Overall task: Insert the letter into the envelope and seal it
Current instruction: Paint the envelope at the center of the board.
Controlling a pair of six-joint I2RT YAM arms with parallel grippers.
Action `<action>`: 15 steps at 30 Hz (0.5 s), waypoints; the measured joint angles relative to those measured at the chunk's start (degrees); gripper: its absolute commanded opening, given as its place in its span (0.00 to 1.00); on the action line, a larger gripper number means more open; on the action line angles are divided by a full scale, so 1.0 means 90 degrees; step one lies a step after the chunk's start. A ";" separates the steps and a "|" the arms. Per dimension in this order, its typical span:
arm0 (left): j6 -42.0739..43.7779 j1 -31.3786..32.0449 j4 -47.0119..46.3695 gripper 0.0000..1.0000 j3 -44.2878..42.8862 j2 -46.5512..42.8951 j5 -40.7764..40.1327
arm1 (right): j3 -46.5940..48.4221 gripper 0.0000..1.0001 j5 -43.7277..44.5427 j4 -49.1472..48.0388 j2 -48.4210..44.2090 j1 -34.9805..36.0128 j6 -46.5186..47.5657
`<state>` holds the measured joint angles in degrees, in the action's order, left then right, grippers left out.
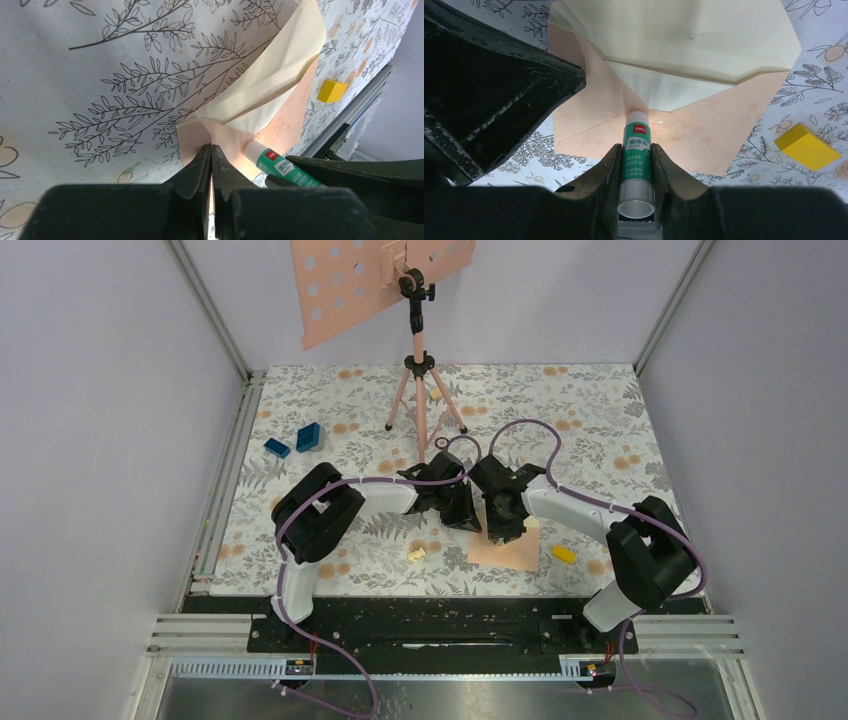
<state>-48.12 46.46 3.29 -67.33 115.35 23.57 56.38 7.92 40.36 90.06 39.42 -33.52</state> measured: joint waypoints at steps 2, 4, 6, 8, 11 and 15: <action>0.0000 0.0000 0.0000 0.03 0.0000 0.0000 0.0000 | 0.0000 0.00 0.0002 0.0000 0.0000 0.0015 -0.0017; 0.0000 0.0000 0.0000 0.03 0.0000 0.0000 0.0000 | -0.0005 0.00 0.0005 -0.0005 0.0000 0.0015 -0.0032; 0.0000 0.0000 0.0000 0.03 0.0000 0.0000 0.0000 | -0.0049 0.00 0.0007 -0.0044 -0.0029 0.0012 -0.0039; 0.0000 0.0000 -0.0002 0.03 0.0002 0.0000 0.0000 | -0.0158 0.00 0.0010 -0.0114 -0.0131 -0.0002 -0.0056; -0.0010 0.0000 -0.0029 0.03 0.0022 -0.0002 0.0000 | -0.0423 0.00 -0.0007 -0.0284 -0.0384 -0.0092 -0.0095; -0.0024 -0.0002 -0.0046 0.03 0.0036 -0.0010 0.0000 | -0.0777 0.00 -0.0007 -0.0372 -0.0758 -0.0352 -0.0100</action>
<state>-48.34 46.44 2.87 -67.00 115.26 23.57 49.39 7.86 37.01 83.24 36.25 -34.41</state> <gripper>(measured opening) 0.032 0.306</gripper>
